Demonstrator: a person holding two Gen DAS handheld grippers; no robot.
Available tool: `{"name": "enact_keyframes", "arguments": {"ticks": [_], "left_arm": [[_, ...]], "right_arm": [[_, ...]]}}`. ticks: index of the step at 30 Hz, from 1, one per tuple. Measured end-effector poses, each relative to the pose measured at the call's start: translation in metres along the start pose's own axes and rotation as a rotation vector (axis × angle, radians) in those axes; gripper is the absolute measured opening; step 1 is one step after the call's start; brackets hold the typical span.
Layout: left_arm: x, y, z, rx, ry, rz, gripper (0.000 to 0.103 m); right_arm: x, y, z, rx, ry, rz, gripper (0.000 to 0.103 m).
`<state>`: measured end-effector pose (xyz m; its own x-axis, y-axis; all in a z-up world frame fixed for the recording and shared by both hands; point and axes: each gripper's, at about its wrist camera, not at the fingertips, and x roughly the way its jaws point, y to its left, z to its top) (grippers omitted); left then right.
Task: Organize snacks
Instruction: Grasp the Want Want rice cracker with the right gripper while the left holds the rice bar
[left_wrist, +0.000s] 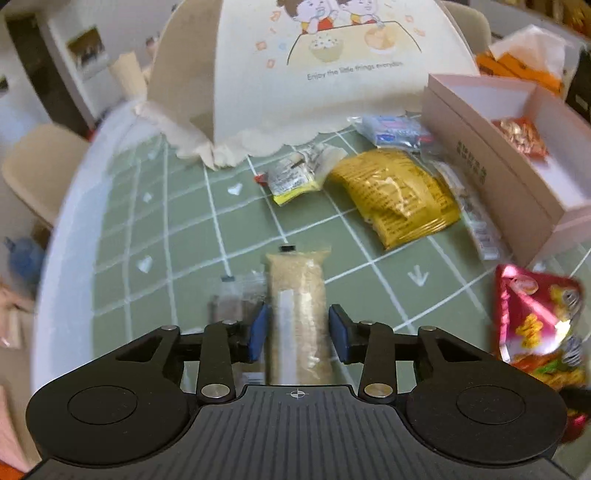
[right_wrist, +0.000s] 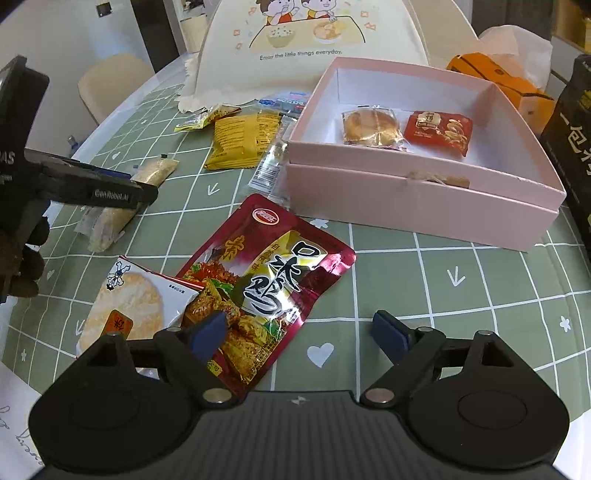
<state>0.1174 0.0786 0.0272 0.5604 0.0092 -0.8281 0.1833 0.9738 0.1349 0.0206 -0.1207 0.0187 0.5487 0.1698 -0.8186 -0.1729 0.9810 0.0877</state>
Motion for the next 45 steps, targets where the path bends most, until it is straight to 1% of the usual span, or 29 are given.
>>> {"name": "enact_keyframes", "arguments": {"ticks": [2,4,6,9,12,15,18,21,24,27,30,32,35,38,39,40,41,43,45], "left_arm": [[0.000,0.003,0.001,-0.037,0.019,-0.045,0.035],[-0.003,0.002,-0.003,-0.040,0.026,-0.073,0.034],[-0.008,-0.002,-0.009,-0.041,0.026,-0.076,0.034],[-0.017,-0.008,-0.021,-0.055,0.024,-0.087,0.034],[-0.030,-0.016,-0.037,-0.066,0.021,-0.112,0.034],[-0.044,-0.022,-0.055,-0.092,0.015,-0.130,0.034],[-0.055,-0.024,-0.074,-0.147,0.008,-0.146,0.034],[-0.062,-0.019,-0.086,-0.214,0.005,-0.152,0.034],[-0.070,-0.011,-0.094,-0.286,0.010,-0.142,0.034],[-0.077,-0.002,-0.101,-0.335,0.022,-0.117,0.034],[-0.081,0.005,-0.105,-0.365,0.024,-0.085,0.034],[-0.083,0.009,-0.111,-0.403,0.024,-0.082,0.034],[-0.087,0.012,-0.117,-0.453,0.032,-0.096,0.034],[-0.092,0.012,-0.119,-0.459,0.029,-0.072,0.034],[-0.092,0.014,-0.120,-0.465,0.033,-0.066,0.034],[-0.091,0.015,-0.120,-0.467,0.040,-0.061,0.034],[-0.090,0.015,-0.120,-0.465,0.046,-0.058,0.034],[-0.088,0.013,-0.118,-0.451,0.055,-0.056,0.034],[-0.086,0.009,-0.116,-0.442,0.058,-0.064,0.034]], "right_arm": [[-0.001,0.003,0.002,0.003,0.008,0.010,0.086],[-0.009,0.007,0.003,-0.008,-0.024,0.032,0.086],[-0.017,0.014,0.003,-0.032,-0.062,0.051,0.086],[-0.021,0.023,0.006,-0.053,-0.086,0.081,0.086],[-0.019,0.030,0.007,-0.058,-0.097,0.068,0.086],[-0.015,0.028,0.005,-0.052,-0.089,0.057,0.086],[-0.012,0.021,0.001,-0.045,-0.086,0.033,0.086],[-0.011,0.015,-0.004,-0.053,-0.078,0.015,0.086],[-0.013,0.009,-0.008,-0.069,-0.075,0.018,0.086],[-0.019,0.009,-0.007,-0.093,-0.089,0.054,0.086],[-0.025,0.016,-0.007,-0.139,-0.123,0.109,0.086],[-0.026,0.027,-0.007,-0.187,-0.126,0.164,0.086],[-0.019,0.051,-0.004,-0.266,-0.075,0.218,0.086],[-0.013,0.073,-0.012,-0.285,-0.011,0.265,0.086],[-0.011,0.081,-0.017,-0.320,0.004,0.262,0.086],[-0.010,0.088,-0.024,-0.360,-0.001,0.238,0.086],[-0.013,0.092,-0.030,-0.406,-0.038,0.214,0.086],[-0.019,0.090,-0.039,-0.460,-0.075,0.180,0.086],[-0.024,0.076,-0.042,-0.457,-0.083,0.149,0.086]]}}
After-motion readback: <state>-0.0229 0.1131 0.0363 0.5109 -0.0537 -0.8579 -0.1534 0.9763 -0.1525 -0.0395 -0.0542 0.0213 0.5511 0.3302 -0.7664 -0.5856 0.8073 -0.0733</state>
